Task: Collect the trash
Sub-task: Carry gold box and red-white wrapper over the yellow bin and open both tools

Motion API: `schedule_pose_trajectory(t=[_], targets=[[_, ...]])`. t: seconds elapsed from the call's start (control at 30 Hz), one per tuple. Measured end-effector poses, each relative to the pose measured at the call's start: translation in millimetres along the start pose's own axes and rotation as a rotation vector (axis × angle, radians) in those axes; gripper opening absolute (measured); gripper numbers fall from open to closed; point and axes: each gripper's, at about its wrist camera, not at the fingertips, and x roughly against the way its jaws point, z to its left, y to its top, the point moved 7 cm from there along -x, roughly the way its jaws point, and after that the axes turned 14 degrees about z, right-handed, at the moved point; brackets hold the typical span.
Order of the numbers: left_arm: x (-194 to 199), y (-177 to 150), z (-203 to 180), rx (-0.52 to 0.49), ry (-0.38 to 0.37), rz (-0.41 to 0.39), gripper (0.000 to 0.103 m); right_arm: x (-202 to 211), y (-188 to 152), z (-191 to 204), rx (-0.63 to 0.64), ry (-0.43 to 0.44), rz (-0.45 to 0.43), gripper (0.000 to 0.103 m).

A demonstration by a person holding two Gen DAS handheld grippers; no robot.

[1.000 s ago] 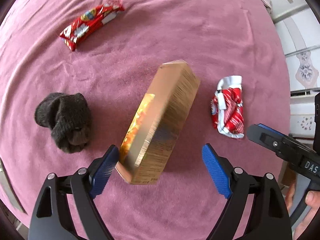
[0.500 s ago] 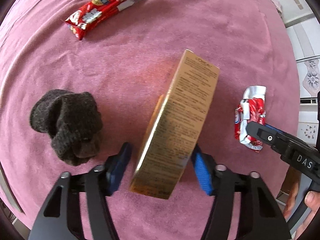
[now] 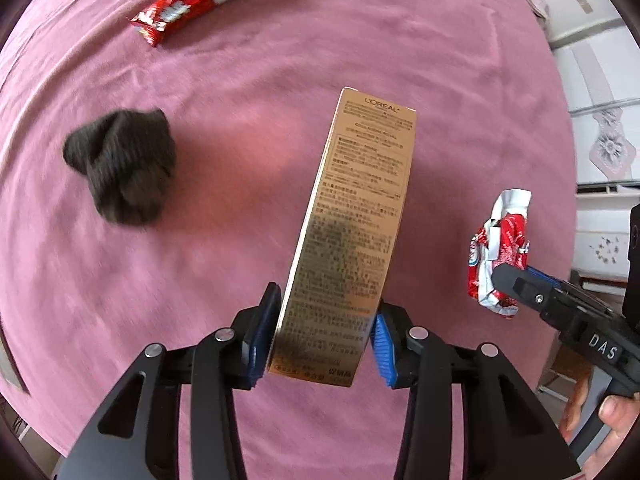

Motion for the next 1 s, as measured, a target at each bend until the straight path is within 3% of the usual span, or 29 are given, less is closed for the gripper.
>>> schedule_pose_trajectory(t=[0.57, 1.0], targets=[[-18.5, -143.3, -122.7, -0.222, -0.028, 0.062, 0.036, 47.7, -162.0, -72.0, -0.112, 0.018, -0.071, 0.035], [-61.2, -203.1, -239.3, -0.385, -0.022, 0.118, 0.036, 82.4, -259.0, -158.9, -0.238, 0.034, -0.149, 0.035]])
